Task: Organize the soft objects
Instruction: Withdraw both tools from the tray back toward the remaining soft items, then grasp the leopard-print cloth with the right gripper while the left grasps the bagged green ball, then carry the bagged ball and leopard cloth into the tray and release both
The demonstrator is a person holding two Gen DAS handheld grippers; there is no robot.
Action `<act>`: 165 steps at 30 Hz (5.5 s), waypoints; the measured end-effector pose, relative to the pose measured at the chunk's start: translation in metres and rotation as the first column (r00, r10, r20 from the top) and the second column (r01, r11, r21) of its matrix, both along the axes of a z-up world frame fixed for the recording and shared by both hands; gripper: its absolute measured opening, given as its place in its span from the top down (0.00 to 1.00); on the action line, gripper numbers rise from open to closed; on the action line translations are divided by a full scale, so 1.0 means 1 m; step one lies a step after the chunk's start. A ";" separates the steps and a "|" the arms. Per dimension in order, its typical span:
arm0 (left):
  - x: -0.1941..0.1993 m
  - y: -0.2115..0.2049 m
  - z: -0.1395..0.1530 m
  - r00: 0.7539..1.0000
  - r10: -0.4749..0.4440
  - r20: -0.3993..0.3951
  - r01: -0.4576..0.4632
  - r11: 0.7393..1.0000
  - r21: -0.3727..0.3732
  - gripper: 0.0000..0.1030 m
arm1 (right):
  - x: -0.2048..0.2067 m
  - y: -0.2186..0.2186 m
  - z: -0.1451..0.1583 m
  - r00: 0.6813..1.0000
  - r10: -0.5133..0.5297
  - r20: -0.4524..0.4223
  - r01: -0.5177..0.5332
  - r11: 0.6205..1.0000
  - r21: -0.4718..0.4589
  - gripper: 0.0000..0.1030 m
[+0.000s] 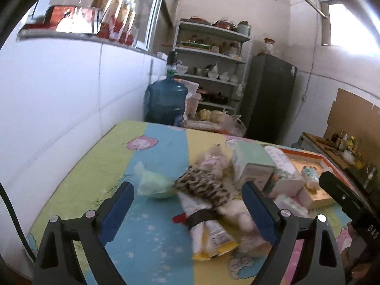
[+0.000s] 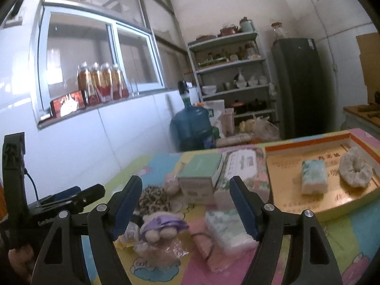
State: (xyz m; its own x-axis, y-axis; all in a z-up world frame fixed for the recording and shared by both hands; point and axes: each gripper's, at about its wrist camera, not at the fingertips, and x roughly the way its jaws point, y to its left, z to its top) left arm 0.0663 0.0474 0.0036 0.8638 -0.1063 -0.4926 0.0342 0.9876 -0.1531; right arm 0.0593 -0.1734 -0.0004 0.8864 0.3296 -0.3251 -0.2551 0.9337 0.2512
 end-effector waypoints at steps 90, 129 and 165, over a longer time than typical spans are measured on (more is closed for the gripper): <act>0.105 0.067 -0.041 0.976 -0.065 -0.206 0.042 0.993 -0.115 0.13 | 0.052 0.083 0.014 0.964 0.196 -0.182 -0.202 0.979 -0.016 0.91; 0.076 0.036 0.001 0.997 -0.040 -0.072 0.036 0.998 -0.046 0.60 | 0.079 0.062 -0.002 0.965 0.130 -0.228 -0.136 0.991 -0.010 0.91; 0.047 -0.146 0.027 0.936 -0.353 0.006 0.353 0.936 -0.017 0.60 | 0.027 -0.080 0.017 0.982 -0.109 -0.155 0.117 0.992 0.044 0.91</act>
State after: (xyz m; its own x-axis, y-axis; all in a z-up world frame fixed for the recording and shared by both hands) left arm 0.1136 -0.0990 0.0301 0.7707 -0.4132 -0.4851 0.3804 0.9091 -0.1700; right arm 0.0859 -0.2532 0.0163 0.8603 0.2503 -0.4442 -0.1037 0.9389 0.3282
